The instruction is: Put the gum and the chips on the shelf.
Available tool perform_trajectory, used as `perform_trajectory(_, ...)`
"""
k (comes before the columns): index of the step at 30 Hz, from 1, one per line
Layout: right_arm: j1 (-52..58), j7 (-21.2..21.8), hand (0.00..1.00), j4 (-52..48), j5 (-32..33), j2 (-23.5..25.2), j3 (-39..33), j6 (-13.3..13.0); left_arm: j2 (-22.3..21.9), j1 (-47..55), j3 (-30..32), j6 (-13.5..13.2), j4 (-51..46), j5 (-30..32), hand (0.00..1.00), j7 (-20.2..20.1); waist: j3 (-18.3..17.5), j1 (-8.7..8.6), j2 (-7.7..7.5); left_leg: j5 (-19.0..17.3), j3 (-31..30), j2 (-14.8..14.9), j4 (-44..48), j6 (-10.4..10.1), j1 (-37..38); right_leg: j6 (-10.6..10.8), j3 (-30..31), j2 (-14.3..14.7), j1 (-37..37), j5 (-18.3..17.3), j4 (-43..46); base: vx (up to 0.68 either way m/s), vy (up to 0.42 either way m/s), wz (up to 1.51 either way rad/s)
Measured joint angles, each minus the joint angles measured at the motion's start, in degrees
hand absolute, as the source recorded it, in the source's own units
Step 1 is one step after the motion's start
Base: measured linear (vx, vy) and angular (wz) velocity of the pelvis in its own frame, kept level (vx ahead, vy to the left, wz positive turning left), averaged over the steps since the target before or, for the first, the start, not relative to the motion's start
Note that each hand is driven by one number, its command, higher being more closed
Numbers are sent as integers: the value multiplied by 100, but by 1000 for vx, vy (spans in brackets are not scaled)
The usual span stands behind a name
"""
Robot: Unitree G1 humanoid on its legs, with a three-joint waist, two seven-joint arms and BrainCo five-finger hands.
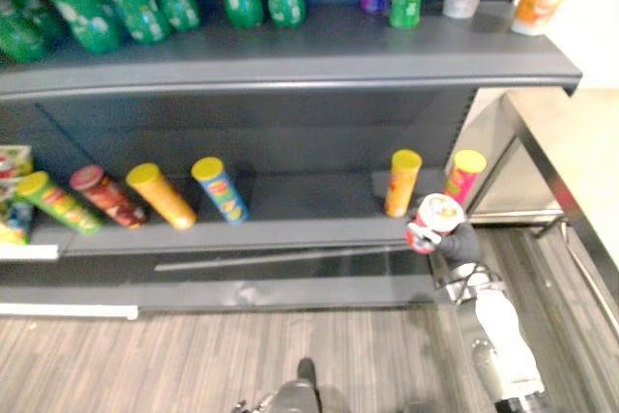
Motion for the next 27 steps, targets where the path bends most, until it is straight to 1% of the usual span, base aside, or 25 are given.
perform_trajectory(2,6,3,100,4,-8,5,-47,10,43,-80,-66,-2,-11,125,0,0,-17,-9,-18,-234,119,-107,235,157,-60,118,6,-129,144,179,-298,357,252,-16)
perform_trajectory(3,10,8,100,6,-11,15,-46,23,45,-101,-98,-1,-9,178,0,3,-29,-3,5,-371,181,-158,314,208,-55,144,33,-198,202,313,-397,326,234,-22)
perform_trajectory(4,14,10,100,6,-20,25,-44,27,52,-104,-97,0,-8,180,0,11,-40,-3,22,-416,224,-171,327,244,-46,138,62,-217,200,387,-410,230,188,-29)
perform_trajectory(5,16,9,100,9,-122,39,-40,31,40,-106,-106,0,-8,180,0,25,-61,7,58,-500,317,-172,322,282,-3,130,167,-231,146,537,-358,206,179,-36)
perform_trajectory(7,10,14,100,14,-232,65,44,32,42,-101,-132,0,1,181,0,37,-76,28,68,-596,457,-171,227,324,151,108,323,-245,-153,627,238,173,162,-37)
perform_trajectory(8,6,17,100,25,-236,114,114,32,55,-101,-159,0,7,182,0,47,-75,23,69,-626,516,-171,139,349,290,65,342,-251,-462,740,914,137,145,-28)
perform_trajectory(9,1,16,100,44,-238,155,201,32,74,-99,-219,0,7,182,0,54,-68,13,79,-641,562,-156,48,373,473,-31,316,-257,-768,978,1639,163,165,-27)
perform_trajectory(10,-15,18,100,71,-240,169,293,31,78,-94,-288,0,7,182,0,55,-54,1,99,-654,584,-132,-29,396,647,-51,302,-281,-954,1171,2099,134,122,-16)
perform_trajectory(11,-22,23,100,97,-244,184,347,31,77,-97,-339,-1,8,182,0,59,-21,-3,153,-664,601,-119,-64,413,743,-94,276,-321,-1038,1093,2360,121,77,-8)
perform_trajectory(12,-98,20,100,215,-249,182,521,32,76,-104,-369,-3,7,179,0,57,-26,-4,138,-666,618,-100,-166,413,977,-308,-33,-418,-1130,882,2566,98,20,-5)
perform_trajectory(13,-168,17,100,257,-256,189,617,33,74,-118,-365,-4,8,176,0,57,-24,2,141,-693,640,-65,-234,388,1074,-350,-286,-476,-1160,772,2417,75,-7,-4)
perform_trajectory(14,-226,17,100,262,-261,189,690,32,75,-122,-361,-7,9,173,0,57,-24,6,144,-731,649,-23,-225,367,1076,-371,-459,-495,-1202,758,2228,40,-65,-17)
perform_trajectory(15,-384,29,100,306,-309,191,839,31,76,-138,-342,-5,56,169,0,57,-25,29,138,-780,702,63,-187,320,1070,-362,-720,-492,-1248,765,1660,18,-117,-36)
perform_trajectory(16,-533,38,100,366,-367,191,977,30,76,-127,-320,3,128,164,0,56,-39,69,116,-811,806,124,-160,251,1071,-282,-785,-473,-1291,821,997,18,-140,-40)
perform_trajectory(17,-576,38,100,379,-378,193,1019,30,81,-116,-312,4,127,161,0,56,-42,77,103,-843,823,147,-86,199,1040,-212,-763,-458,-1263,914,640,35,-190,-24)
perform_trajectory(18,-582,35,100,391,-389,194,1055,30,101,-99,-313,3,128,157,0,55,-26,73,21,-922,803,145,55,85,1034,-10,-648,-466,-1158,1122,138,49,-248,7)
perform_trajectory(19,-570,35,100,417,-391,180,1104,31,151,-106,-292,9,165,154,0,64,-3,72,-74,-1021,705,158,180,-35,1044,271,-631,-489,-994,1381,-77,55,-269,18)
perform_trajectory(20,-565,33,100,443,-392,131,1119,44,111,-126,-264,9,212,149,0,77,8,74,27,-1021,623,258,208,-81,1053,230,-718,-380,-915,1371,-108,64,-270,25)
perform_trajectory(21,-568,35,100,440,-391,51,1157,47,44,-113,-237,7,245,144,0,74,-33,59,160,-973,560,430,148,-192,1035,162,-828,-197,-847,1359,-257,85,-251,14)
perform_trajectory(22,-568,37,100,436,-387,39,1161,47,1,-102,-183,7,246,138,0,63,-54,61,207,-926,525,495,65,-262,1036,123,-887,-113,-822,1370,-346,93,-240,20)
perform_trajectory(23,-561,36,100,435,-372,39,1170,48,-71,-90,-71,11,260,98,0,66,-97,52,289,-786,438,608,-147,-366,1040,49,-1006,45,-763,1405,-527,136,-267,22)
perform_trajectory(24,-563,37,100,433,-333,39,1167,48,-104,-98,-5,11,282,99,0,62,-118,57,322,-631,390,686,-380,-456,1061,-34,-1106,188,-725,1434,-660,115,-191,28)
perform_trajectory(25,-563,37,100,433,-332,39,1168,48,-124,-100,60,12,286,98,0,58,-123,59,329,-544,346,710,-479,-500,1080,-63,-1157,251,-696,1450,-736,188,-214,27)
perform_trajectory(26,-563,42,100,433,-296,40,1170,48,-146,-100,134,13,287,98,0,59,-121,62,337,-398,291,799,-683,-570,1170,-158,-1272,367,-625,1513,-836,158,-152,24)
perform_trajectory(27,-563,43,100,436,-189,40,1179,50,-151,-100,141,16,287,99,0,59,-123,66,340,-303,272,871,-848,-633,1236,-176,-1334,470,-571,1524,-932,171,-167,18)
